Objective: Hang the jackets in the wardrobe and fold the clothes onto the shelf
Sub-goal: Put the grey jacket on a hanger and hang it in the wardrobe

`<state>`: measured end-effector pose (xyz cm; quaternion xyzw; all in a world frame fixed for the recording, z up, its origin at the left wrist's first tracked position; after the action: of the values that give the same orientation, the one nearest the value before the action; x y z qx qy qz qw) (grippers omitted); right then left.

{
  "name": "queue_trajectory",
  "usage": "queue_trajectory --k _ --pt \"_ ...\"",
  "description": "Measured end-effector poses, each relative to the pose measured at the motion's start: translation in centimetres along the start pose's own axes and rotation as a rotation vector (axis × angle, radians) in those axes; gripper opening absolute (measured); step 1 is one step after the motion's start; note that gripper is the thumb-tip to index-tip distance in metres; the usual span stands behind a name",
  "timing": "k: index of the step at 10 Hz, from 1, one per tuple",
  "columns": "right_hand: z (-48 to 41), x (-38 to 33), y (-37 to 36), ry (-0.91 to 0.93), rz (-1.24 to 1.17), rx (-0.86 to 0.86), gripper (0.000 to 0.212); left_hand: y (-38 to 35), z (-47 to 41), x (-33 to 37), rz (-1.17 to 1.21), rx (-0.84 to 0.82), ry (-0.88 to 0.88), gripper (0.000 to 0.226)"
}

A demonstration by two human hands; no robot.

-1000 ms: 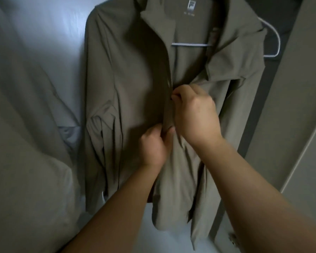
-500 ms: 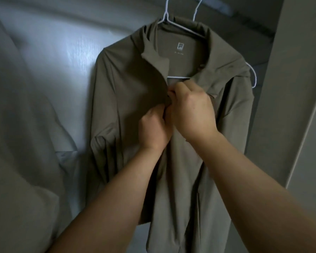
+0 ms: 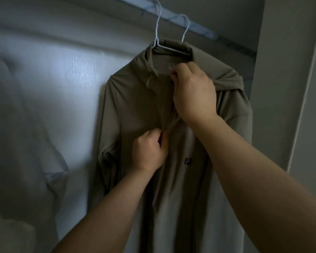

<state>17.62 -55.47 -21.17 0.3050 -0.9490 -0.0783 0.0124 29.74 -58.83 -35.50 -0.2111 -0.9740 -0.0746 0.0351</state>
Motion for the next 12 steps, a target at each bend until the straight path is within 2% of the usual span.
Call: queue_trajectory --k 1,2,3,4,5,6,7,8,10,11,12 --pt "1.6 1.0 0.1 0.028 -0.069 -0.072 0.028 0.1 -0.5 -0.4 0.07 -0.007 0.02 0.029" --pt "1.3 3.4 3.4 -0.041 0.034 0.108 0.037 1.3 -3.2 -1.8 0.204 0.118 0.158 0.034" --pt "0.1 7.6 5.2 -0.351 0.085 0.172 0.042 1.9 -7.8 -3.6 0.354 0.241 0.378 0.028" --pt "-0.5 12.3 2.1 -0.715 -0.036 -0.128 0.056 3.3 -13.1 -4.4 0.32 0.34 0.435 0.023" --pt "-0.1 14.2 -0.6 -0.856 -0.026 -0.484 0.07 4.4 -17.2 -6.1 0.163 0.295 0.515 0.034" --pt "0.4 14.5 -1.4 -0.859 0.104 -0.751 0.073 4.9 -20.4 -8.8 -0.141 0.074 0.52 0.061" --pt "2.3 14.6 -2.2 -1.035 -0.01 -0.889 0.076 2.9 -21.3 -11.2 -0.243 -0.31 0.485 0.078" --pt "2.3 13.9 -2.7 -1.184 -0.299 -0.818 0.038 2.7 -21.7 -11.4 -0.193 -0.384 0.406 0.085" --pt "-6.4 9.2 -1.6 -0.954 -0.293 -0.599 0.035 2.9 -21.6 -11.7 0.162 -0.303 0.468 0.073" --pt "-9.7 7.3 -2.2 -0.982 -0.439 -0.509 0.036 1.8 -21.5 -12.3 0.302 -0.293 0.493 0.065" --pt "-11.8 6.1 -4.2 -1.165 -0.736 -0.435 0.041 1.3 -21.6 -13.4 0.408 -0.243 0.559 0.047"
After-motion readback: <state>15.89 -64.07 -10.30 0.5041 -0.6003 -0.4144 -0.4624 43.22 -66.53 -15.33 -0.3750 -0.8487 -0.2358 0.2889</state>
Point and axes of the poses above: each hand's wrist, its own z-axis away from the middle knuckle, its own y-axis out of the back of the hand, x = y × z, the point moved 10 cm from there along -z, towards the middle knuckle, and after that the axes turned 7 degrees about -y, right-handed, at the moved point
